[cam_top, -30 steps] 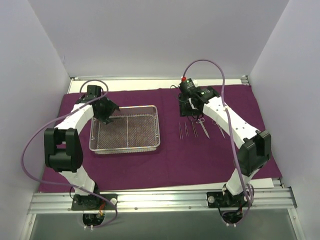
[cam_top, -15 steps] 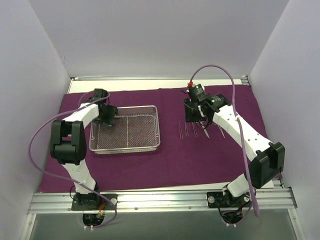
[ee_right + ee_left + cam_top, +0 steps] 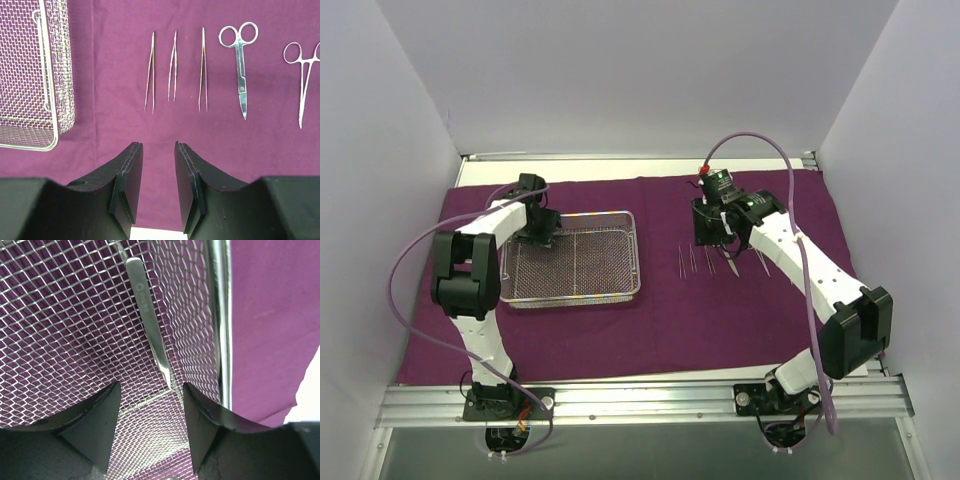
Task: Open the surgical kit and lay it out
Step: Pick up the medical item from the container.
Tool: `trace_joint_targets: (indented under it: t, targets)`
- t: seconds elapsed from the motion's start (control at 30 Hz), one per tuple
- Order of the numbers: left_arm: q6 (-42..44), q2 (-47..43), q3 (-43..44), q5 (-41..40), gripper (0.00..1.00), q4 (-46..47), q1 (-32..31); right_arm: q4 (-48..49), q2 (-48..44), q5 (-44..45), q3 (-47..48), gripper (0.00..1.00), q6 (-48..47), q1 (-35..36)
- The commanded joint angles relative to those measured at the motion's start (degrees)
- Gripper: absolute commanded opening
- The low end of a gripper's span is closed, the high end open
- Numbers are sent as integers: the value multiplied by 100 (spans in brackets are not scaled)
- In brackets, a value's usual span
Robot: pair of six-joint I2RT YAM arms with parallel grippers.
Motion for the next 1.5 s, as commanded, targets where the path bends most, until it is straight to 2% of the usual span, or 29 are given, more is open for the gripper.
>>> trace_joint_targets:
  t: [0.0, 0.53, 0.97, 1.1, 1.33, 1.43, 1.47]
  targets:
    - [-292, 64, 192, -255, 61, -163, -9, 39, -263, -88, -78, 32, -37, -50]
    - [-723, 424, 156, -413, 60, -118, 8, 100, -404, -88, -280, 28, 7, -138]
    - [-372, 943, 904, -282, 57, -1067, 61, 170, -377, -343, -201, 27, -28, -217]
    - [-117, 1180, 1395, -430, 58, -1655, 70, 232, -395, -396, -219, 26, 7, -234]
    - [-3, 1224, 1343, -475, 59, -1674, 114, 311, -439, -475, -262, 24, -2, -305]
    - [68, 1277, 1388, -483, 54, -1718, 114, 311, -448, -484, -245, 24, -28, -340]
    - [85, 1286, 1379, -475, 48, -1666, 114, 294, -430, -484, -236, 24, -37, -340]
